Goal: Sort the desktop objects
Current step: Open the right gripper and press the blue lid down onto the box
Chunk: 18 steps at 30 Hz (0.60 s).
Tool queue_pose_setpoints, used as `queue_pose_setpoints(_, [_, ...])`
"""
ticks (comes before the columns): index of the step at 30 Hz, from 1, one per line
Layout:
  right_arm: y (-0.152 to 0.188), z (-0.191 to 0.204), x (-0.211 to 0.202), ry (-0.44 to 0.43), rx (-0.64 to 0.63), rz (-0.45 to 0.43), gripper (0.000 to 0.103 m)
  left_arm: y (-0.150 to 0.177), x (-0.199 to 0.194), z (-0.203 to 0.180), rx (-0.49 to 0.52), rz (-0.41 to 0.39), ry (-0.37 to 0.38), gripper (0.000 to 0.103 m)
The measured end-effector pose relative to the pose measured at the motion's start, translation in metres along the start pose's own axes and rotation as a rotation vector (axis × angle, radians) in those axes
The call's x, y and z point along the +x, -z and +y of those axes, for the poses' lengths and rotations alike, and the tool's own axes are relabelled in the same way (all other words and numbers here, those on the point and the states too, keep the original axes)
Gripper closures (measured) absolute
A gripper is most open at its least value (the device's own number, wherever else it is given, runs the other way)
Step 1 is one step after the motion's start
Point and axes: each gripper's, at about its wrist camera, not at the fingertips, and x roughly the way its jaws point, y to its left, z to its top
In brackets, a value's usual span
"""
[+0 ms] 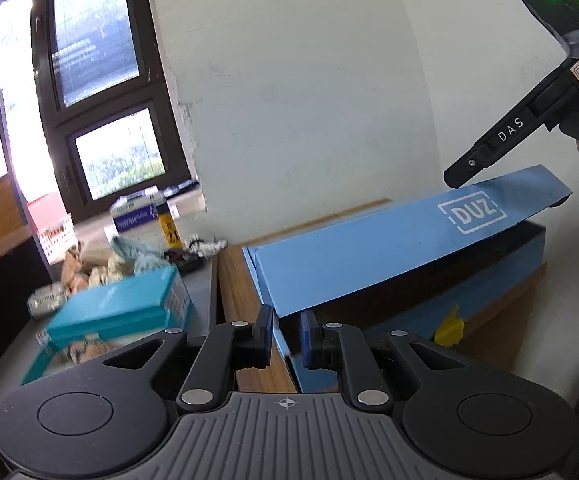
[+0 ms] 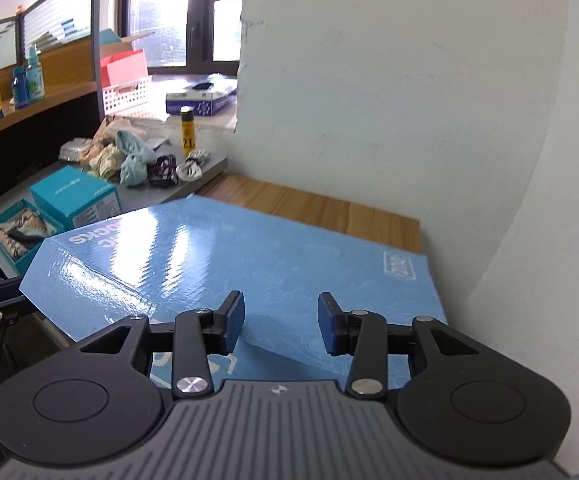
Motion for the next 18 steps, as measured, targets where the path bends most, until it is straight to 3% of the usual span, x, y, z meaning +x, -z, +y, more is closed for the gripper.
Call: queue_pose_setpoints(18, [0.032,0.022,0.036,-0.031,-0.023,0.07,0.057,0.042,0.013,-0.002,-0.039,0.093,0.061,0.086])
